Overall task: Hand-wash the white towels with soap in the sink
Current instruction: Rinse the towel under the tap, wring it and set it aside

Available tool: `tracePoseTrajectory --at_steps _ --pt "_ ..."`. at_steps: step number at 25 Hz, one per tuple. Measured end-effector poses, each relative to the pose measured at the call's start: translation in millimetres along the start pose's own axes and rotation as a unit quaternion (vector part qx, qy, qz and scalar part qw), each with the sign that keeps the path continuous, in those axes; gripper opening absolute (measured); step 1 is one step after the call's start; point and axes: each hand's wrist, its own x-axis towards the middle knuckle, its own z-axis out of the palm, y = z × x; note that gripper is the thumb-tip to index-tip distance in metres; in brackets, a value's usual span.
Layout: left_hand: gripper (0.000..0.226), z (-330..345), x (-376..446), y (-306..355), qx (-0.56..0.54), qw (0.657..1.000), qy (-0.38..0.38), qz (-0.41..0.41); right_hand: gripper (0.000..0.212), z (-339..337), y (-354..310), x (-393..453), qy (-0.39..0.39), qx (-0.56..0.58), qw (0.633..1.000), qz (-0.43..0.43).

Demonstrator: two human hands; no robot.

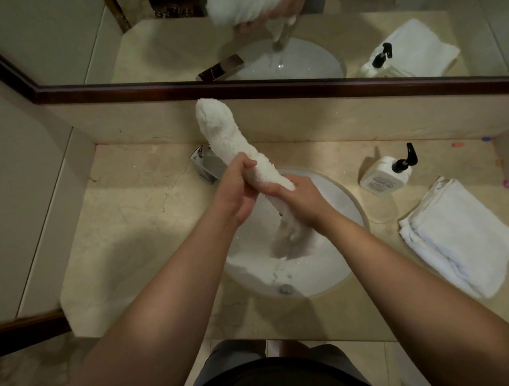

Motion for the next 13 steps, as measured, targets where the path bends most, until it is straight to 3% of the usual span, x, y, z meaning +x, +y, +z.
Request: tracePoseTrajectory --at_steps 4,8,11,13 --pt "0.041 -17.4 -3.0 9.9 -0.001 0.987 -0.152 0.060 0.021 -15.3 -18.1 -4.1 -0.037 0.096 0.994 -0.019" --pt "0.059 -6.5 -8.7 27.7 0.090 0.980 -0.140 0.108 0.046 -21.1 -42.6 -11.6 -0.111 0.203 0.971 0.060" --pt "0.022 16.0 -16.0 40.5 0.101 0.976 -0.164 0.101 0.055 -15.4 -46.7 -10.2 -0.184 0.228 0.954 0.066" --pt "0.016 24.2 -17.9 45.6 0.052 0.972 -0.211 0.092 0.060 -13.7 -48.9 -7.0 -0.196 0.245 0.947 0.073"
